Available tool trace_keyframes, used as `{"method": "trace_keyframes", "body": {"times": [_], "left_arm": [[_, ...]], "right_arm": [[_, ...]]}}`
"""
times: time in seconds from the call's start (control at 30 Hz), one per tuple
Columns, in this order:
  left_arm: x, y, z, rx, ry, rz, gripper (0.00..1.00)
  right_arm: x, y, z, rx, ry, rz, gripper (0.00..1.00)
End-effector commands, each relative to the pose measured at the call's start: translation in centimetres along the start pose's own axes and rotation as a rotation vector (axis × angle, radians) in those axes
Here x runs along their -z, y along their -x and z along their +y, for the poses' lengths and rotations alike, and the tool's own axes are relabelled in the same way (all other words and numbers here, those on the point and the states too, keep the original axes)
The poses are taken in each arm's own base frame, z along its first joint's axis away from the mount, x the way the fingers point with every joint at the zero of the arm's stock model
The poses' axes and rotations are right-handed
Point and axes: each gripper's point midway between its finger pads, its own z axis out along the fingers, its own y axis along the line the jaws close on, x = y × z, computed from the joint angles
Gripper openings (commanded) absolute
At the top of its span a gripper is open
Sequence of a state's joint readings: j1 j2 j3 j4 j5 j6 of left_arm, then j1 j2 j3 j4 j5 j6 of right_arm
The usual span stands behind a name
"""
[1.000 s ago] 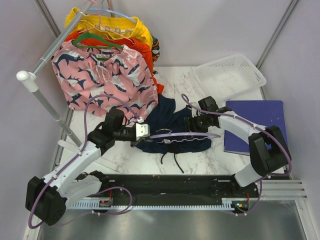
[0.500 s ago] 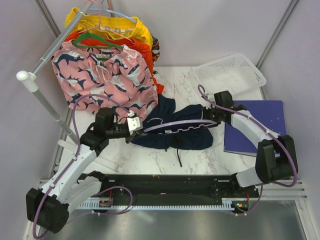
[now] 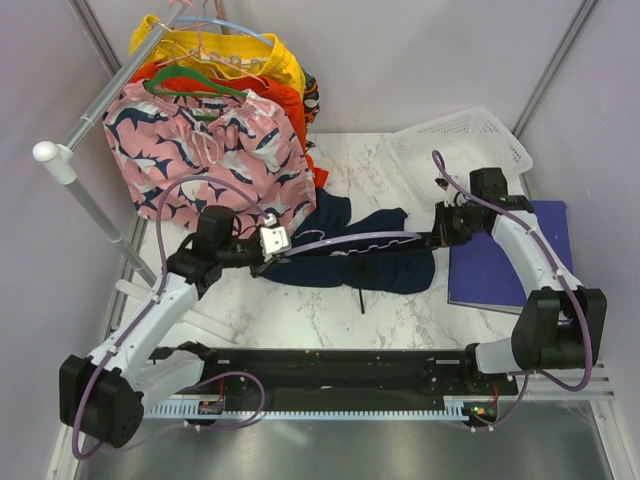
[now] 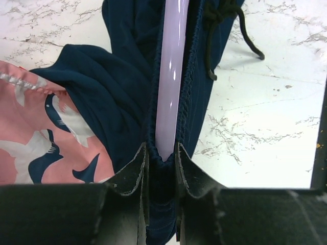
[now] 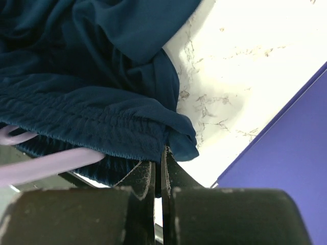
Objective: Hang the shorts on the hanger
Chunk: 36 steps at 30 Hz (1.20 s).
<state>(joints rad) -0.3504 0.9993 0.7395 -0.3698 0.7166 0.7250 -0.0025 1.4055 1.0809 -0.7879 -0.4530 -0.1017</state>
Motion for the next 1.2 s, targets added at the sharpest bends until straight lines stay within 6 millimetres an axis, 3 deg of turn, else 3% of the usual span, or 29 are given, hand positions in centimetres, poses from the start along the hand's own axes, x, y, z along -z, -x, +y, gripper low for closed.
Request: {"method": "trace_keyframes", "body": {"times": [0.0,0.13,0.27,0.33,0.37,0.4,0.43,0.5,0.53,0.63,0.8,0.83,1.0,1.1,1.17], "left_arm": [[1.8,-1.2,2.9,-0.078,0.090,0.138,0.02],[0.2,-1.2,3.0,-0.080,0.063,0.198,0.02],[-1.7,1.7,2.9,-0.081,0.045,0.191,0.02],[-2.2,2.7,2.9,-0.082,0.047,0.188,0.02],[-2.5,3.7,3.0,-0.073,0.044,0.169,0.02],[-2.6,4.2,2.8,-0.065,0.034,0.154,0.02],[-2.6,4.5,2.9,-0.061,0.033,0.147,0.02],[-2.4,4.8,2.8,-0.051,0.025,0.149,0.02],[-2.3,4.9,2.6,-0.052,0.015,0.148,0.02],[-2.1,5.9,1.9,-0.037,-0.023,0.121,0.02],[-1.9,7.9,1.8,0.003,-0.049,0.079,0.02],[-1.7,8.3,1.7,0.005,-0.049,0.067,0.02],[-0.9,9.3,0.9,0.000,-0.066,0.022,0.02],[-0.5,9.8,0.6,0.008,-0.070,0.004,0.02],[-0.1,10.3,0.5,0.014,-0.067,-0.012,0.02]], "right_arm": [[4.0,3.3,-3.9,0.088,-0.199,-0.090,0.00],[5.4,5.4,-2.0,0.141,-0.143,-0.123,0.00],[5.6,5.6,1.0,0.223,-0.088,-0.107,0.00],[5.9,6.0,2.6,0.276,-0.057,-0.106,0.07],[6.0,6.2,3.1,0.296,-0.041,-0.107,0.14],[6.2,6.3,3.6,0.318,-0.025,-0.101,0.42],[7.0,6.6,4.1,0.336,-0.015,-0.104,0.57],[8.1,7.7,5.0,0.430,0.016,-0.133,0.78],[8.6,7.8,5.5,0.459,0.038,-0.145,0.81],[9.5,8.5,9.0,0.647,0.172,-0.207,0.84],[8.2,7.5,16.3,0.919,0.335,-0.229,0.82],[8.0,8.1,17.4,0.952,0.354,-0.272,0.82],[6.1,6.0,20.4,1.061,0.471,-0.312,0.83],[4.6,5.4,20.9,1.099,0.466,-0.292,0.81],[3.9,5.3,20.9,1.097,0.463,-0.279,0.74]]}}
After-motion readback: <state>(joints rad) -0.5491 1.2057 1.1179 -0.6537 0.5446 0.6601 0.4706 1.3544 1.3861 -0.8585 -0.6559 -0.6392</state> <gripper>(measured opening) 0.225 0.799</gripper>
